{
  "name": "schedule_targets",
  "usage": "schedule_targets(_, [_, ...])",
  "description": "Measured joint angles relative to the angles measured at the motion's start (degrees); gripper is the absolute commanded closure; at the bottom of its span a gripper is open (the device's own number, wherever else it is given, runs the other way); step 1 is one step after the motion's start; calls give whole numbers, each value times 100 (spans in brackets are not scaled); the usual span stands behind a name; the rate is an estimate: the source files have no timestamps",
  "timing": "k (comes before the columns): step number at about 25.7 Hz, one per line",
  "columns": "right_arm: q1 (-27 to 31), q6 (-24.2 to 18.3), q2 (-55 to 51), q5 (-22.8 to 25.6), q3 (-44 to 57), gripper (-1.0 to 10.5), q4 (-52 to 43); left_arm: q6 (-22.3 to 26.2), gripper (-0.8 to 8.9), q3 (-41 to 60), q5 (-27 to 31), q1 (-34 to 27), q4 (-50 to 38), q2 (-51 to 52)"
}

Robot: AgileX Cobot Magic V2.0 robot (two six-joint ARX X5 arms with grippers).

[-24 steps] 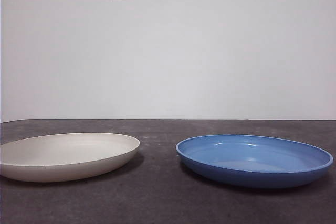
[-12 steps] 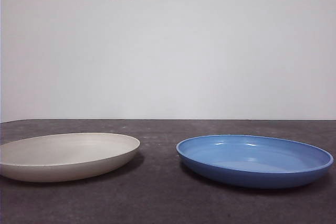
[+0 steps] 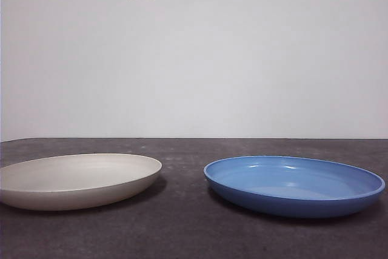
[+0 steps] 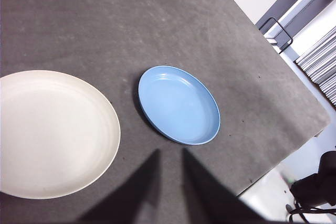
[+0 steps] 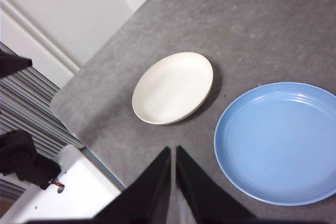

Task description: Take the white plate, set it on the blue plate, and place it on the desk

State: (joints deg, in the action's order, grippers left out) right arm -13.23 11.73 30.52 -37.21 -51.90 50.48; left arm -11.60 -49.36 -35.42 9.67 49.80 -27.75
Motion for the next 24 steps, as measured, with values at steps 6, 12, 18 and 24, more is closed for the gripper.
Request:
schedule_targets(6, [0, -129, 0, 31, 0, 450, 7, 177, 279, 0, -4, 0, -68, 0])
schedule_targets(12, [0, -146, 0, 133, 0, 386, 7, 275, 250, 0, -9, 0, -142, 0])
schedule_targets(18, [0, -146, 0, 131, 0, 386, -46, 240, 250, 0, -9, -2, -70, -9])
schedule_targets(24, [0, -144, 0, 129, -2, 387, -46, 48, 250, -17, -9, -2, 35, -564])
